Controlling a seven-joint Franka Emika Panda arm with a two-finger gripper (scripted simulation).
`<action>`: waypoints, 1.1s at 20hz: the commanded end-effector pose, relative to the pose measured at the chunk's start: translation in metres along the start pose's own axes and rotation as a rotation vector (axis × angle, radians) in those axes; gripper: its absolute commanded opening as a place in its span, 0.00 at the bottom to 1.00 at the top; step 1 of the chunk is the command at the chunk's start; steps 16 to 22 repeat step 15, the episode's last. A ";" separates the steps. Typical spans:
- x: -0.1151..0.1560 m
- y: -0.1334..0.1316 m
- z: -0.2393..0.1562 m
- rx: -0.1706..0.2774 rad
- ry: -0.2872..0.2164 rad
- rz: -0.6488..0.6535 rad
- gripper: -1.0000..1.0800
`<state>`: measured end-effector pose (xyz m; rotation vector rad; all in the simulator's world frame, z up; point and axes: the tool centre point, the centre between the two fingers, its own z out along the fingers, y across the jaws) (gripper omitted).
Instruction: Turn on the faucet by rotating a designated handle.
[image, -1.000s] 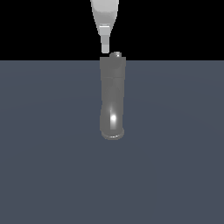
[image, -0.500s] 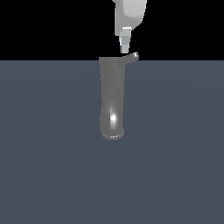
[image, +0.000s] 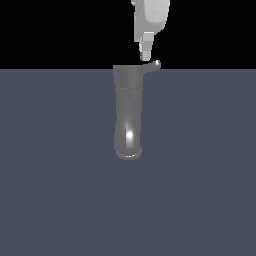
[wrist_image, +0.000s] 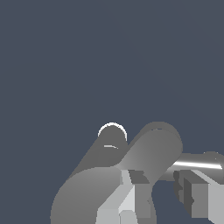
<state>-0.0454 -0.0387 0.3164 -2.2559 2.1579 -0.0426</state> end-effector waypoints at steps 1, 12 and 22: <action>0.017 -0.005 0.008 -0.012 -0.002 0.026 0.00; 0.044 -0.031 0.018 -0.029 -0.005 0.055 0.00; 0.049 -0.036 0.019 -0.033 -0.005 0.060 0.00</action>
